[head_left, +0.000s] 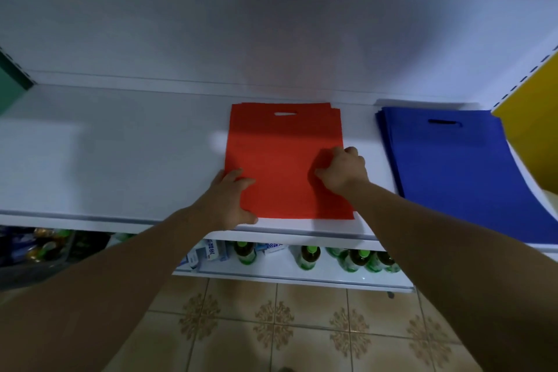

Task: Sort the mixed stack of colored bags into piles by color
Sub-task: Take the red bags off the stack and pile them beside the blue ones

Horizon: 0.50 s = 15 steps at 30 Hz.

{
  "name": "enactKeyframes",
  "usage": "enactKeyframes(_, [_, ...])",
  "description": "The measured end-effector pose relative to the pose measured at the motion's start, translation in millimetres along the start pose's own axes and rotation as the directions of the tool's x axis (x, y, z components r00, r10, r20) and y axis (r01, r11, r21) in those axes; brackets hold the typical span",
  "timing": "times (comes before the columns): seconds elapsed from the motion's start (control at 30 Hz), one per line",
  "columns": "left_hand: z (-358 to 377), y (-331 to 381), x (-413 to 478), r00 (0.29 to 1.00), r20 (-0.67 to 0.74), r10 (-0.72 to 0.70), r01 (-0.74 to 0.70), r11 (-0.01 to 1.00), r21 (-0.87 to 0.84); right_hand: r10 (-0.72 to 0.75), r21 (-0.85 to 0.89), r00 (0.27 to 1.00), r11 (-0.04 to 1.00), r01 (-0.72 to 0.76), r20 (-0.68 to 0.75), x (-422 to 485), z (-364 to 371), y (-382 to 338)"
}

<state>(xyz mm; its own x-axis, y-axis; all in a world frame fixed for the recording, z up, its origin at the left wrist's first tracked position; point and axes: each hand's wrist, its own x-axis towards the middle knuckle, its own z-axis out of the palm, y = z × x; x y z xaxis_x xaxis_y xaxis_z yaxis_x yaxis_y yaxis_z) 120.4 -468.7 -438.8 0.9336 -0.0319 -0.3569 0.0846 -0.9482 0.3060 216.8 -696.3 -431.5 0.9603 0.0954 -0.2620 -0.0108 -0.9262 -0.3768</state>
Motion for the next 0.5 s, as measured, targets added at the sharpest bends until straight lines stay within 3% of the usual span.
enactKeyframes(0.3, [-11, -6, -6, 0.998, 0.065, -0.004, 0.007, 0.999, -0.035, -0.044, -0.162, 0.999, 0.986, 0.045, 0.009, -15, 1, 5])
enactKeyframes(0.5, [-30, -1, -24, 0.999, 0.052, 0.008, -0.003, 0.995, -0.099, -0.064, -0.099, 0.998, 0.993, 0.062, -0.017, -33, -26, -9])
